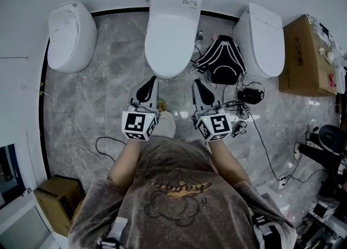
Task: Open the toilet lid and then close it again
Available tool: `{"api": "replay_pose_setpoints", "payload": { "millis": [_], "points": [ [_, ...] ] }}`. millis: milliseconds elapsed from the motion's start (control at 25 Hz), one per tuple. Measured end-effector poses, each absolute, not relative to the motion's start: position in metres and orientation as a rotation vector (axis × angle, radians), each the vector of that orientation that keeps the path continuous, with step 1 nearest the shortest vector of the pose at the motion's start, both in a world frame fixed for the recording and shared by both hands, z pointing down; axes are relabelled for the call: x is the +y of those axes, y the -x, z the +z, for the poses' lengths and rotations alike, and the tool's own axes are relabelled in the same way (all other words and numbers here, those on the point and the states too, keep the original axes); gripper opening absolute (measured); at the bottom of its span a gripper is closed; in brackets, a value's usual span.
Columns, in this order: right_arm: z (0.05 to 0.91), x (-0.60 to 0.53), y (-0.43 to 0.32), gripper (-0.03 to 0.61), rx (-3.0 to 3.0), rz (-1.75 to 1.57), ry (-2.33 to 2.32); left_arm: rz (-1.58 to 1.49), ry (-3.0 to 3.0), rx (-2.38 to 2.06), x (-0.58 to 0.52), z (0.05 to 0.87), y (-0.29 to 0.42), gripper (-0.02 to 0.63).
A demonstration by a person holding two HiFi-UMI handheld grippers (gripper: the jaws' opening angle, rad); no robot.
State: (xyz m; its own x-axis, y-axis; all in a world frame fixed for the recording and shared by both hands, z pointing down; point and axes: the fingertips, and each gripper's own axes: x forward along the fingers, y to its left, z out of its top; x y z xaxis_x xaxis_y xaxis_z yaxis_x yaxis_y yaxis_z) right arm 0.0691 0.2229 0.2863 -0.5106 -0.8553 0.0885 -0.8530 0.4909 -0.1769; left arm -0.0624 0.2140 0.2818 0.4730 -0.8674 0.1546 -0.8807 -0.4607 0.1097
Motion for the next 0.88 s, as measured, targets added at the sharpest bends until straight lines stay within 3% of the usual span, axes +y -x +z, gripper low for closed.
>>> {"api": "replay_pose_setpoints", "payload": {
  "millis": [480, 880],
  "points": [
    [0.329, 0.124, -0.048, 0.025, 2.682, -0.299, 1.566, 0.155, -2.559, -1.465, 0.115, 0.335, 0.076, 0.006],
    [0.438, 0.128, -0.048, 0.025, 2.708, -0.418, 1.594, 0.207, -2.507, -1.473, 0.115, 0.432, 0.084, 0.008]
  ]
}}
